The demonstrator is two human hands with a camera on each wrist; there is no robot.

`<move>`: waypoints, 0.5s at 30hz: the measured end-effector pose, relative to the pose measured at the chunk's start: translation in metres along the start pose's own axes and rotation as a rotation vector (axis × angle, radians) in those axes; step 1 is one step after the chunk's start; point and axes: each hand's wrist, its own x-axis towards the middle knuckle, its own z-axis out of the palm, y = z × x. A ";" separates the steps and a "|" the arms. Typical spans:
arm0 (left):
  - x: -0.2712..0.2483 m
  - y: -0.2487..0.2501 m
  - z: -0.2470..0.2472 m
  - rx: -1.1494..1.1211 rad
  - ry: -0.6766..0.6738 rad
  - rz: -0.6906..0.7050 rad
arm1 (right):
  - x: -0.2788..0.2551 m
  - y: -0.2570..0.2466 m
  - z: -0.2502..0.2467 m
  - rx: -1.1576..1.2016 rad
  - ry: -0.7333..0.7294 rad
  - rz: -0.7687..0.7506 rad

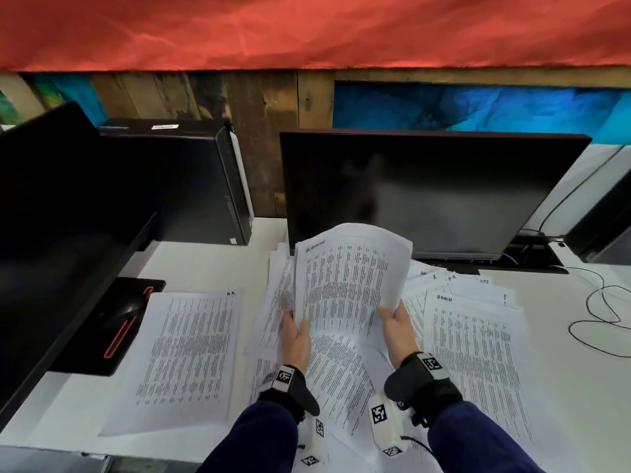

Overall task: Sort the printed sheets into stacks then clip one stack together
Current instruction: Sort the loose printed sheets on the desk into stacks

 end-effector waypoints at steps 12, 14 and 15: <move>-0.009 -0.008 -0.019 0.170 0.117 0.049 | -0.010 0.000 0.016 0.033 -0.007 -0.033; -0.011 -0.013 -0.040 0.248 0.118 0.050 | -0.014 -0.004 0.023 -0.006 -0.043 -0.059; -0.015 -0.012 -0.053 0.287 0.118 0.050 | -0.017 -0.004 0.026 -0.030 -0.069 -0.061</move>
